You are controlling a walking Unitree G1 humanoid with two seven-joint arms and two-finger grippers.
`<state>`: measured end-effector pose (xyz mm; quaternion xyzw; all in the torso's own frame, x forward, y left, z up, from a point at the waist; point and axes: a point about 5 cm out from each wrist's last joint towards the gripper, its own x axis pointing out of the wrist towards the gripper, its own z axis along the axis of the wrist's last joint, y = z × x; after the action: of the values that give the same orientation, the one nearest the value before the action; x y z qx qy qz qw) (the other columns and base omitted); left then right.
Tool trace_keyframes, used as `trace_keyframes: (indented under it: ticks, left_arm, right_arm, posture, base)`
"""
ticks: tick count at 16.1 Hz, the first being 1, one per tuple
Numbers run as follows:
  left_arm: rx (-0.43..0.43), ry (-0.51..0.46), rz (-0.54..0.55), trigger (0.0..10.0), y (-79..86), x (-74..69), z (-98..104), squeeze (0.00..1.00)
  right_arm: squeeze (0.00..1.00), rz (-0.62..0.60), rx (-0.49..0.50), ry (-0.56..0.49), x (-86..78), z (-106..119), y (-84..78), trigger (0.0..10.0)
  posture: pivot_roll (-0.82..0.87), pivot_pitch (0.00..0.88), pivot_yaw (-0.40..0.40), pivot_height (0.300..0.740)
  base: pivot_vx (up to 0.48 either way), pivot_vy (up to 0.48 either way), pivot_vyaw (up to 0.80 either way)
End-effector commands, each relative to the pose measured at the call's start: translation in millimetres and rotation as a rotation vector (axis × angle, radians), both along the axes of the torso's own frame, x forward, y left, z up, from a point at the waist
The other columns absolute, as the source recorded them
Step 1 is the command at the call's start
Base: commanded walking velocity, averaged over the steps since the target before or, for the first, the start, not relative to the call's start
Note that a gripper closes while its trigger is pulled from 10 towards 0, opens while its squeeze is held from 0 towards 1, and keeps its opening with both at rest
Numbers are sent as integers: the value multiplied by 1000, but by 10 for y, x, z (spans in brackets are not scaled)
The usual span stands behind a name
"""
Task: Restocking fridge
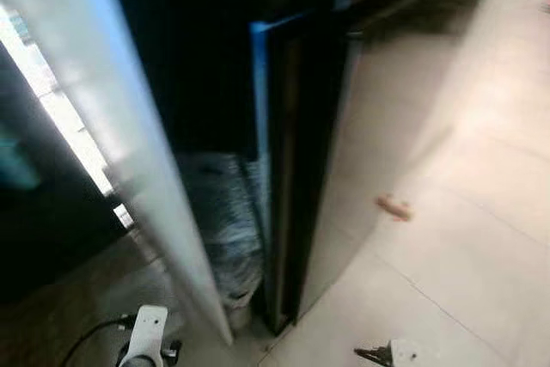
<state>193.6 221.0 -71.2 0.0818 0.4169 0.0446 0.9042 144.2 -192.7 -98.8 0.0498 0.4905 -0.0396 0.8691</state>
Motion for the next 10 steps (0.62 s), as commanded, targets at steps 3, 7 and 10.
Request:
trace_keyframes:
  ticks: [3, 7, 10]
  left_arm:
    - [3, 30, 15, 10000, 24, -75, -37, 0]
    - [1, 19, 28, 10000, 21, -52, -26, 0]
    - [3, 21, 26, 10000, 17, -48, -25, 0]
  right_arm:
    - [0, 15, 3, -12, 88, 30, 6, 10000]
    - [0, 17, 7, -13, 65, 19, 34, 10000]
    - [0, 14, 12, -10, 56, 16, 34, 10000]
  posture:
    - [-102, 0, 0, 740]
    - [-106, 1, 4, 740]
    - [-110, 10, 6, 740]
  base:
    - [0, 0, 800]
    - [0, 0, 800]
    - [0, 0, 800]
